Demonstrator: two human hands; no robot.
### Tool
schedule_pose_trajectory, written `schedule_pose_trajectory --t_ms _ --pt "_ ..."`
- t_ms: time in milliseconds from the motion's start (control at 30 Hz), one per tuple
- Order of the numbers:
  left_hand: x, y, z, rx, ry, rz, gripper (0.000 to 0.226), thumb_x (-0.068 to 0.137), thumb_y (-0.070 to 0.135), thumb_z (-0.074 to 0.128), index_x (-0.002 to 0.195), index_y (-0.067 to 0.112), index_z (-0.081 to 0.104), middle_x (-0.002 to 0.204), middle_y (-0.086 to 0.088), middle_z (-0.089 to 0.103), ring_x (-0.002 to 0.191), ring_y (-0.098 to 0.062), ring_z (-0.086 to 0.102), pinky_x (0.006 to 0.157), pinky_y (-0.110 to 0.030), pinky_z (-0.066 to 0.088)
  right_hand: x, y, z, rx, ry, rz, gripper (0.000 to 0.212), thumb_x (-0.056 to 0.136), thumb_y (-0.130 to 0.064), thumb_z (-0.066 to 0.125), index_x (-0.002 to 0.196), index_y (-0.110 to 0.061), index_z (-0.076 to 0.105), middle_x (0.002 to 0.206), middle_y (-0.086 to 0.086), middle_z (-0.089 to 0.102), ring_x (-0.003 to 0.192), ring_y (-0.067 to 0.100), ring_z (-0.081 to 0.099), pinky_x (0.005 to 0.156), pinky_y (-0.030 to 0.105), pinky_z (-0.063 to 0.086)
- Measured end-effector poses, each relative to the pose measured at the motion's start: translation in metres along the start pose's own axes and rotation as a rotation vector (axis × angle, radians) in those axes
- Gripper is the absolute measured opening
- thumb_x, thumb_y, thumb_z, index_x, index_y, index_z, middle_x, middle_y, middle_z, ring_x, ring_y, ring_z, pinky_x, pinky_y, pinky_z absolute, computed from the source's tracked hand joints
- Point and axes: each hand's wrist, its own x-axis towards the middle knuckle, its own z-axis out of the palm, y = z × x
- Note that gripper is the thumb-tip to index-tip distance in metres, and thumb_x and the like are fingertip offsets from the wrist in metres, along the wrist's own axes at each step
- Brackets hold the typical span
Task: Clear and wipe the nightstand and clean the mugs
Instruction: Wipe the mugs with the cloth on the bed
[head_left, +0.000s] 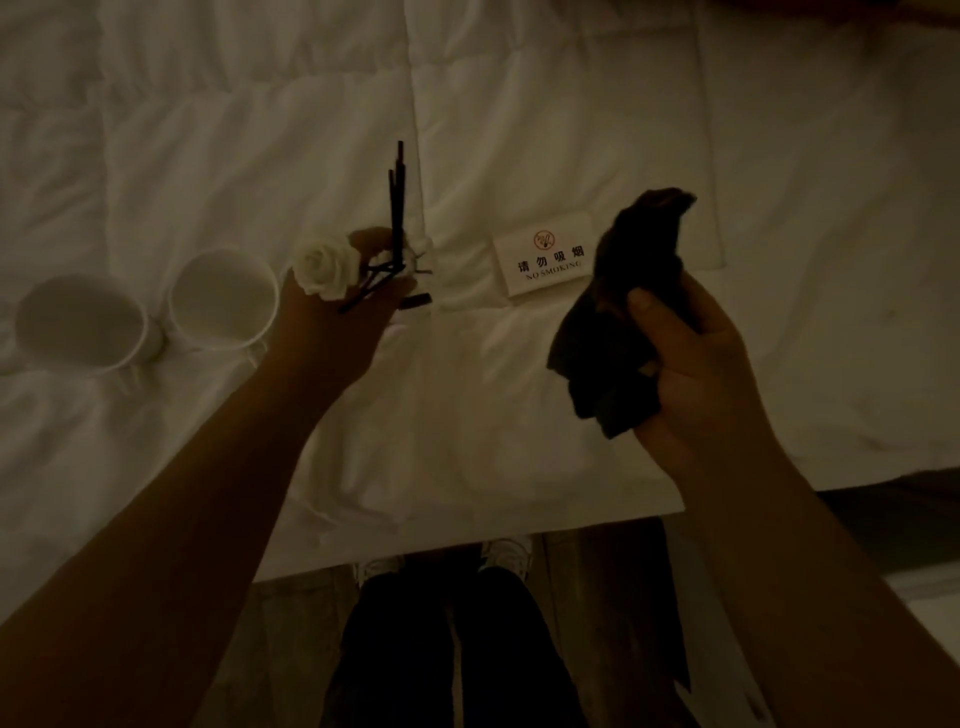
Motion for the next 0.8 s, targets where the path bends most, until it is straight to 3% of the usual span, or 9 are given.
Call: schedule_pose_trajectory --t_ms 67,133,300,400,467,533,633,700,800 --pt "0.006 -0.008 -0.001 0.015 0.014 -0.013 0.029 0.086 0.008 0.068 0.114 0.012 0.064 0.099 0.013 0.061 0.085 0.019 0.057 0.071 0.003 0.041 0.000 -0.002 -0.011 -0.023 0.041 0.011 0.043 0.080 -0.020 0.064 0.123 -0.016 0.062 0.104 0.005 0.072 0.095 0.024 0.069 0.073 0.035 0.055" --pt "0.009 -0.014 -0.001 0.082 -0.018 -0.053 0.029 0.086 0.012 0.069 0.115 0.013 0.065 0.104 0.007 0.064 0.088 0.009 0.059 0.072 0.004 0.038 0.000 -0.004 -0.020 -0.041 0.078 0.012 0.046 0.081 -0.022 0.065 0.125 -0.014 0.060 0.104 0.005 0.072 0.096 0.025 0.069 0.074 0.036 0.055" --pt "-0.007 -0.014 0.005 0.321 0.021 -0.057 0.052 0.083 0.028 0.074 0.131 0.018 0.056 0.124 0.004 0.058 0.115 -0.015 0.050 0.093 0.002 0.017 -0.001 -0.005 -0.029 -0.039 0.116 -0.001 0.046 0.079 -0.025 0.067 0.124 -0.015 0.062 0.107 0.005 0.072 0.099 0.025 0.068 0.076 0.035 0.055" --pt "-0.035 -0.003 0.011 0.289 0.147 -0.081 0.060 0.080 0.030 0.077 0.131 0.011 0.051 0.132 -0.012 0.054 0.119 -0.023 0.048 0.105 -0.022 0.028 0.000 -0.003 -0.024 -0.059 0.077 -0.010 0.037 0.084 -0.022 0.065 0.121 -0.016 0.063 0.095 0.002 0.073 0.084 0.020 0.070 0.067 0.030 0.055" --pt "-0.063 0.006 0.017 0.188 0.207 -0.138 0.056 0.081 0.029 0.073 0.126 0.009 0.046 0.125 -0.012 0.050 0.114 -0.022 0.048 0.100 -0.038 0.043 0.001 -0.004 -0.020 -0.064 0.051 -0.030 0.028 0.090 -0.015 0.060 0.118 -0.019 0.064 0.090 0.000 0.073 0.079 0.018 0.070 0.063 0.028 0.055" --pt "-0.089 0.022 0.029 0.187 0.234 -0.100 0.046 0.081 0.036 0.065 0.115 0.015 0.043 0.111 -0.003 0.045 0.100 -0.013 0.044 0.088 -0.028 0.044 0.003 -0.004 -0.017 -0.081 0.042 -0.068 0.027 0.092 -0.010 0.057 0.114 -0.024 0.066 0.094 0.002 0.074 0.084 0.020 0.071 0.065 0.030 0.056" --pt "-0.100 0.041 0.061 0.233 0.077 0.129 0.036 0.081 0.036 0.058 0.108 0.017 0.044 0.102 0.000 0.047 0.095 -0.007 0.040 0.085 -0.014 0.033 0.008 -0.004 -0.016 -0.099 0.036 -0.100 0.029 0.093 -0.007 0.057 0.116 -0.023 0.064 0.097 0.003 0.075 0.086 0.021 0.071 0.063 0.029 0.056" --pt "-0.080 0.047 0.085 0.271 -0.046 0.181 0.041 0.082 0.034 0.062 0.115 0.015 0.048 0.115 -0.007 0.053 0.108 -0.013 0.043 0.094 -0.026 0.039 0.011 -0.004 -0.018 -0.106 0.067 -0.104 0.031 0.091 -0.009 0.060 0.119 -0.022 0.063 0.102 0.003 0.074 0.092 0.022 0.070 0.066 0.029 0.057" --pt "-0.028 0.046 0.112 0.305 -0.118 0.071 0.065 0.083 0.032 0.068 0.137 0.013 0.039 0.145 -0.008 0.038 0.133 -0.024 0.033 0.110 -0.038 0.032 0.016 -0.006 -0.025 -0.144 0.109 -0.115 0.034 0.087 -0.013 0.064 0.119 -0.024 0.063 0.105 -0.001 0.073 0.098 0.020 0.069 0.072 0.027 0.056"
